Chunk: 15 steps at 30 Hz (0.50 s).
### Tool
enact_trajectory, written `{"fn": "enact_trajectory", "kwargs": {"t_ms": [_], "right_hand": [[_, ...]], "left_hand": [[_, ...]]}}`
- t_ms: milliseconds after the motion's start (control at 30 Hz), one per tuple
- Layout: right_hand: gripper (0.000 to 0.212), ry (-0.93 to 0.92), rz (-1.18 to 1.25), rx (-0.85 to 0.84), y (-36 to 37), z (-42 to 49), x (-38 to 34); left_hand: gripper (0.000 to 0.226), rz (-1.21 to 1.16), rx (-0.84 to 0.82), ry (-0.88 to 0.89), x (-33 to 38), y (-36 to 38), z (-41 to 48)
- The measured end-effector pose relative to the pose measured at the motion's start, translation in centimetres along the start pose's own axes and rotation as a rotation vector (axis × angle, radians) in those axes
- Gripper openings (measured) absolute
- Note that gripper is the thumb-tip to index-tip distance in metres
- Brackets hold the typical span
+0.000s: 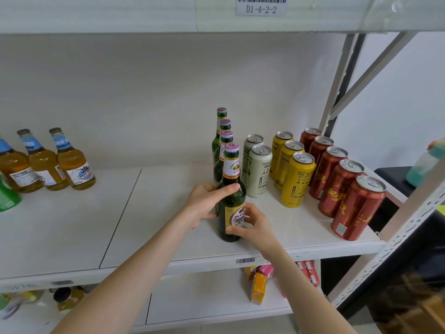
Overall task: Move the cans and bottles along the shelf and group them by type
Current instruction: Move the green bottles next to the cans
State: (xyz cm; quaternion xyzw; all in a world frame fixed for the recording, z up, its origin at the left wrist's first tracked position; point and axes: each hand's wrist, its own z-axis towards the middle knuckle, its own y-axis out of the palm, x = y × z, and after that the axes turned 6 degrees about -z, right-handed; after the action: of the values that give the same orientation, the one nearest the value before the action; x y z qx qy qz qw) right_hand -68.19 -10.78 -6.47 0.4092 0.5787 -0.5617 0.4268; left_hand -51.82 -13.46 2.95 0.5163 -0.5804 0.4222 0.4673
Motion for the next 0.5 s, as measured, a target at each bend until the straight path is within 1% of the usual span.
{"fn": "enact_trajectory", "kwargs": {"t_ms": [67,133,267,433,500], "right_hand": [[0.063,0.006,-0.010,0.005,0.1,-0.1,0.0],[0.064,0.021,-0.026,0.036,0.4,-0.3,0.0],[0.064,0.032,-0.090,0.182,1.1,-1.1,0.1],[0.059,0.038,-0.126,0.314,2.0,-2.3,0.0],[0.061,0.038,-0.160,0.346,2.2,-3.0,0.0]], "left_hand": [[0.065,-0.010,0.009,0.004,-0.2,0.0,-0.1],[0.059,-0.023,0.008,0.008,-0.4,0.0,-0.3],[0.042,-0.078,-0.010,0.026,-1.1,0.0,-0.9],[0.034,-0.136,0.037,0.066,-2.4,0.0,-1.7],[0.032,-0.105,0.076,0.079,-2.9,-0.4,-2.2]]}}
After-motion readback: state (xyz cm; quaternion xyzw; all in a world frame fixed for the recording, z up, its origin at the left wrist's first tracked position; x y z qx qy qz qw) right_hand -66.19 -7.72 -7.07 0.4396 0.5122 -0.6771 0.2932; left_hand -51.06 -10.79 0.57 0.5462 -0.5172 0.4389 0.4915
